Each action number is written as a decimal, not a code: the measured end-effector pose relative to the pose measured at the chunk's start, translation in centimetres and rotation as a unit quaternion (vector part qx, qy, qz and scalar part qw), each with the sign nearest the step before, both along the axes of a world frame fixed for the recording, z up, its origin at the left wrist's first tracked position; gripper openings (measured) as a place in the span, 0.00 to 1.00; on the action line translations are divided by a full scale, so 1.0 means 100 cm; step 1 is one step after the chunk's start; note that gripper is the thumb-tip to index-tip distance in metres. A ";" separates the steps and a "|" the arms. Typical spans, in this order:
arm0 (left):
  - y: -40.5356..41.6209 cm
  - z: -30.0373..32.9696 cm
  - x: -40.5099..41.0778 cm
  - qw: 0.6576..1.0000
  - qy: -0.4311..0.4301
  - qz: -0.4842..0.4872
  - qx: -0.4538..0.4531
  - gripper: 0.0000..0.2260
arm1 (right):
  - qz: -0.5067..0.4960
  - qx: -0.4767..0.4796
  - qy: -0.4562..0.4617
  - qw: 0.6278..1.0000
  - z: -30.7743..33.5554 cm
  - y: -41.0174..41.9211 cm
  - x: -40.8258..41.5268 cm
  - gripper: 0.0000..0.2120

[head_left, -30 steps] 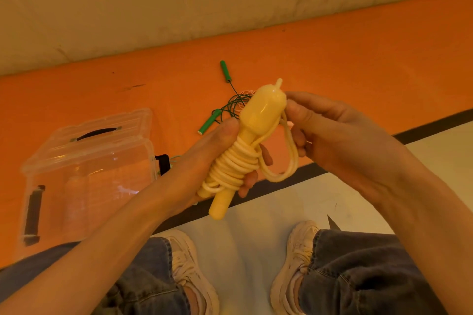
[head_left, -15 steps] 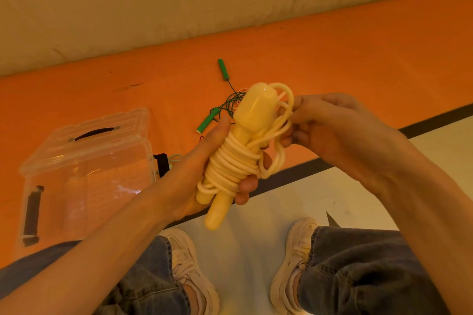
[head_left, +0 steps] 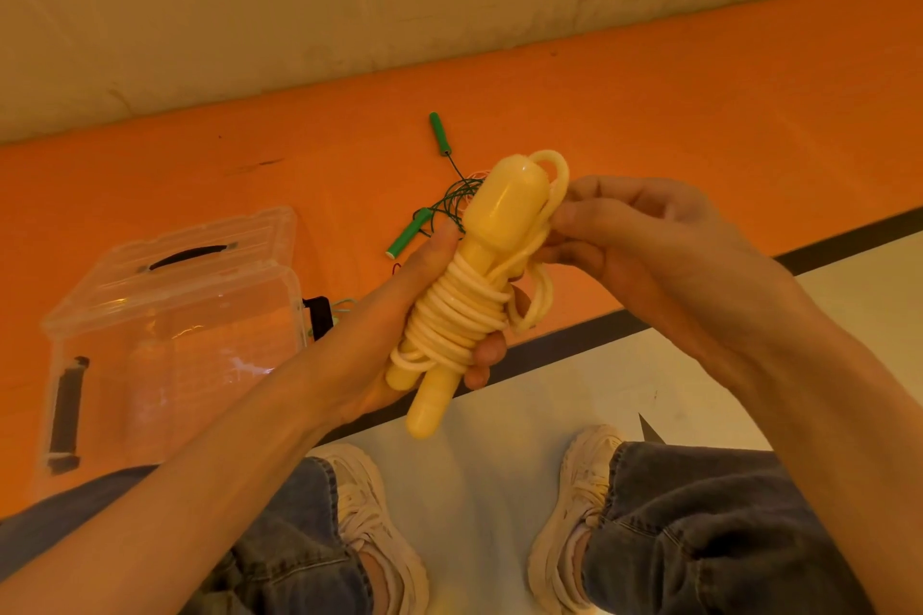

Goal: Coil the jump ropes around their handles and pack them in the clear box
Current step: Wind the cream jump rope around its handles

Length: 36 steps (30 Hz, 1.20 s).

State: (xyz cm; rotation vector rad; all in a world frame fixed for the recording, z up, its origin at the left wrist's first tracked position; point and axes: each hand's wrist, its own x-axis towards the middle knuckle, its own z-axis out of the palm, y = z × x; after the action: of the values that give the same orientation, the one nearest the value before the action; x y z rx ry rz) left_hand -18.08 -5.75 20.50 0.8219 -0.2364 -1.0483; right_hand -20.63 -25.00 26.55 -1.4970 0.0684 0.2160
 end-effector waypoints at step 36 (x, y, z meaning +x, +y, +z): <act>-0.004 0.002 -0.002 0.996 -0.078 0.050 0.012 0.25 | -0.064 0.046 0.005 0.997 0.004 0.002 -0.005 0.10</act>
State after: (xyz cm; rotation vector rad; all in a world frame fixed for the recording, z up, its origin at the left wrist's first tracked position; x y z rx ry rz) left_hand -18.33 -6.14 20.67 0.9296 -0.3130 -0.8962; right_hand -21.09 -24.75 26.97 -1.3936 0.1590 0.1222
